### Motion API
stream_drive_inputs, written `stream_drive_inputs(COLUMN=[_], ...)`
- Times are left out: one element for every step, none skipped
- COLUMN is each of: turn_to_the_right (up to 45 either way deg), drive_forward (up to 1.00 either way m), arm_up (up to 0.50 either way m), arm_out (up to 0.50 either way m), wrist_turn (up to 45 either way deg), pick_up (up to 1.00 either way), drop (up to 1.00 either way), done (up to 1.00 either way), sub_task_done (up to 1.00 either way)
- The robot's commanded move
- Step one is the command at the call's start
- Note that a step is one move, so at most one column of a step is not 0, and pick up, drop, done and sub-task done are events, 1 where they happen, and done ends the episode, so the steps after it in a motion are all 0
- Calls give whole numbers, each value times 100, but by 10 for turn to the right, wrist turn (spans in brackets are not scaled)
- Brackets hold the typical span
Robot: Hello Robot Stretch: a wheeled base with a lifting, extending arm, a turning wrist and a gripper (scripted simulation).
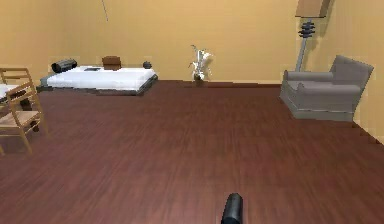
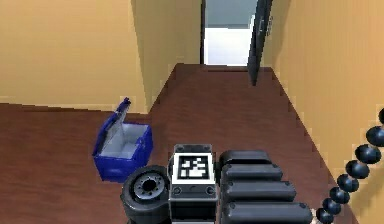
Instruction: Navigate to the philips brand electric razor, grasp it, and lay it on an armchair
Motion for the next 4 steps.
stream_drive_inputs(turn_to_the_right=[-30, 90, -90, 60], drive_forward=[0, 0, 0, 0], arm_up=[0, 0, 0, 0], arm_out=[0, 0, 0, 0], wrist_turn=[0, 0, 0, 0], pick_up=[0, 0, 0, 0], drop=[0, 0, 0, 0], done=[0, 0, 0, 0], sub_task_done=[0, 0, 0, 0])
